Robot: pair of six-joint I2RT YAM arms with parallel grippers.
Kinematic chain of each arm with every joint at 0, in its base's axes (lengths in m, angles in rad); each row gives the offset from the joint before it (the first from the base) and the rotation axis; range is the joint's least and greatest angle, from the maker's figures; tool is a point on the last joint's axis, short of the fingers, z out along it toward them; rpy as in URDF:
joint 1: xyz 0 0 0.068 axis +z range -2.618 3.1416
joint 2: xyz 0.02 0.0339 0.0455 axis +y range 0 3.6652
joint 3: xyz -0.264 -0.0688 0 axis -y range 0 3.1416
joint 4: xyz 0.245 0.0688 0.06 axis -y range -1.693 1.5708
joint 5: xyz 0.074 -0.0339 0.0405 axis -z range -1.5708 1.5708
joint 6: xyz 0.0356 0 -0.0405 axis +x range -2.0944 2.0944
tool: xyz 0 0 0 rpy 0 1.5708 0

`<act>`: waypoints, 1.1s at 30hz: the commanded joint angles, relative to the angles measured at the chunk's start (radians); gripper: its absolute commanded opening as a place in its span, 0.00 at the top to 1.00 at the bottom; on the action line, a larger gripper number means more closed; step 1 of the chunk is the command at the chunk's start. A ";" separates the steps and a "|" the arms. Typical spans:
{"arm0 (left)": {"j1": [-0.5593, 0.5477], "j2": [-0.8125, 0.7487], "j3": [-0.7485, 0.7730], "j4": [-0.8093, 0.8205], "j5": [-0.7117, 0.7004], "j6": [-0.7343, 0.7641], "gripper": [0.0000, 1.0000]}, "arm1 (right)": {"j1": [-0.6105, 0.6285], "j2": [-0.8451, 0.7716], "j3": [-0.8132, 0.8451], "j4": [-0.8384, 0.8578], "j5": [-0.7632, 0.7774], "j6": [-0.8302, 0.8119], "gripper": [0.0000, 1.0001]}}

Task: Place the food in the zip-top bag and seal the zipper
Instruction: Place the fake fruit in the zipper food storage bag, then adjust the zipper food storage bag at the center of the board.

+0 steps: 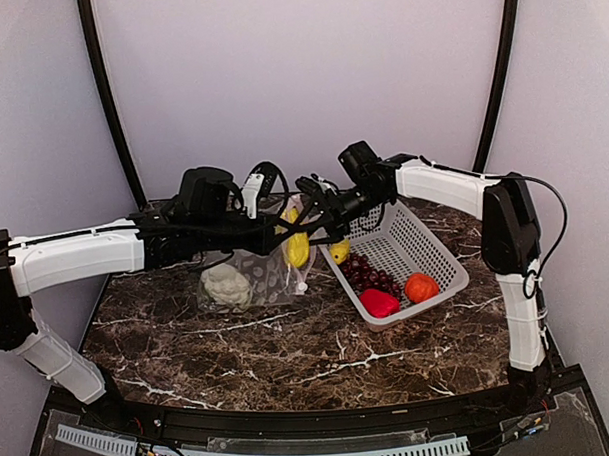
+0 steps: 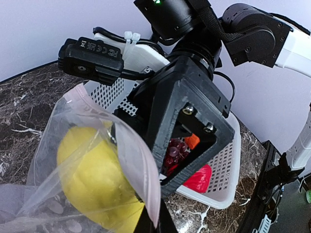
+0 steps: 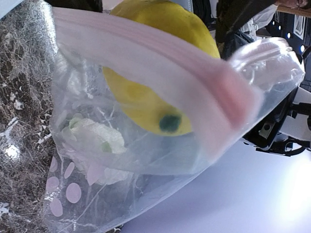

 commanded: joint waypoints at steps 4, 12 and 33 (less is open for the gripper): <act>-0.006 -0.039 -0.003 -0.002 -0.164 0.001 0.99 | 0.026 -0.122 0.011 -0.038 0.091 -0.131 0.01; 0.004 -0.160 -0.150 0.095 -0.327 -0.027 0.99 | 0.032 -0.256 -0.050 -0.105 0.473 -0.319 0.01; 0.005 -0.256 -0.217 0.095 -0.250 -0.042 0.99 | 0.065 -0.034 0.157 -0.159 0.378 -0.324 0.61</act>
